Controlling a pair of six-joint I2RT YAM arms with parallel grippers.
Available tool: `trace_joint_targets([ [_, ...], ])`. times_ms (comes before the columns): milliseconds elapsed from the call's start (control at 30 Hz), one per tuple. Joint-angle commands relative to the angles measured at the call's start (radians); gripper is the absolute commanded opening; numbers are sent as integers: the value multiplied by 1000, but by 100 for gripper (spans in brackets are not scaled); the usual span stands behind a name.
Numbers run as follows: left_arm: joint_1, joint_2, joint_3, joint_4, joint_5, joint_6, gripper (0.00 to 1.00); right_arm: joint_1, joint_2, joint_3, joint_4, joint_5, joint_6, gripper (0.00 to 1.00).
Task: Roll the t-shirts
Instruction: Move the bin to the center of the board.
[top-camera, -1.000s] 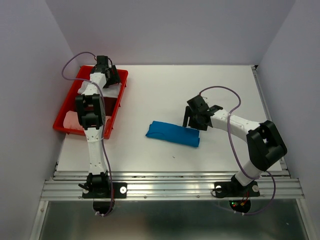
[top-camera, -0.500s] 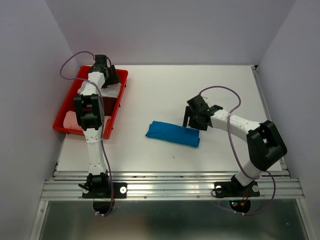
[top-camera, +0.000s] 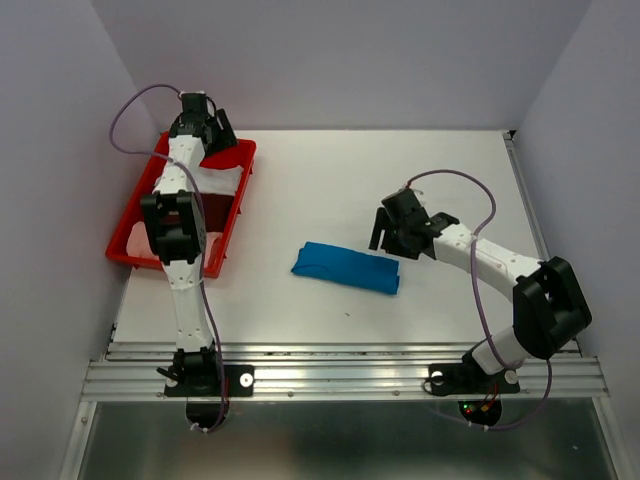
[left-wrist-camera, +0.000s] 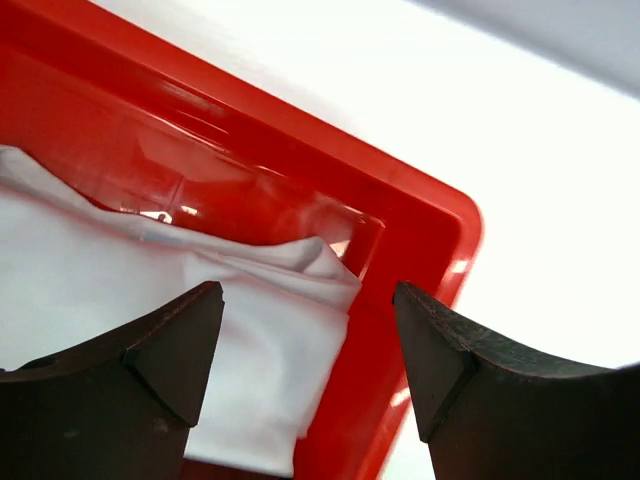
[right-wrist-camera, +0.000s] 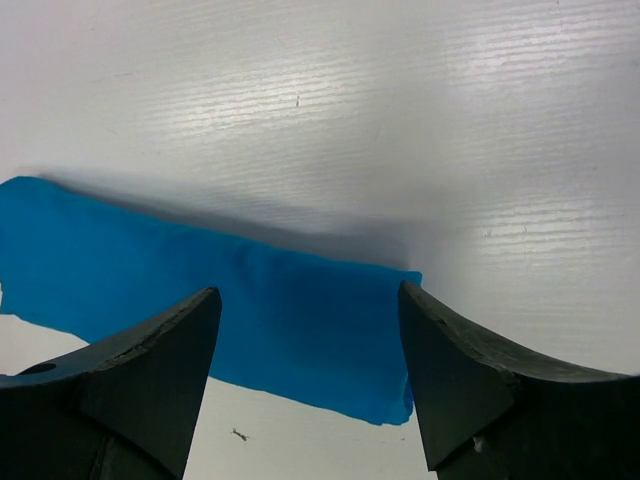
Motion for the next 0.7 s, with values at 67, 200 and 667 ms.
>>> trace_joint_targets([
  [67, -35, -314, -106, -21, 42, 37, 80, -6, -47, -61, 67, -37, 47, 77],
  [200, -88, -461, -299, -28, -16, 54, 80, -6, -70, -84, 93, -25, 51, 77],
  [667, -162, -618, -765, 11, -207, 45, 88, -6, -54, -64, 118, -52, 16, 77],
])
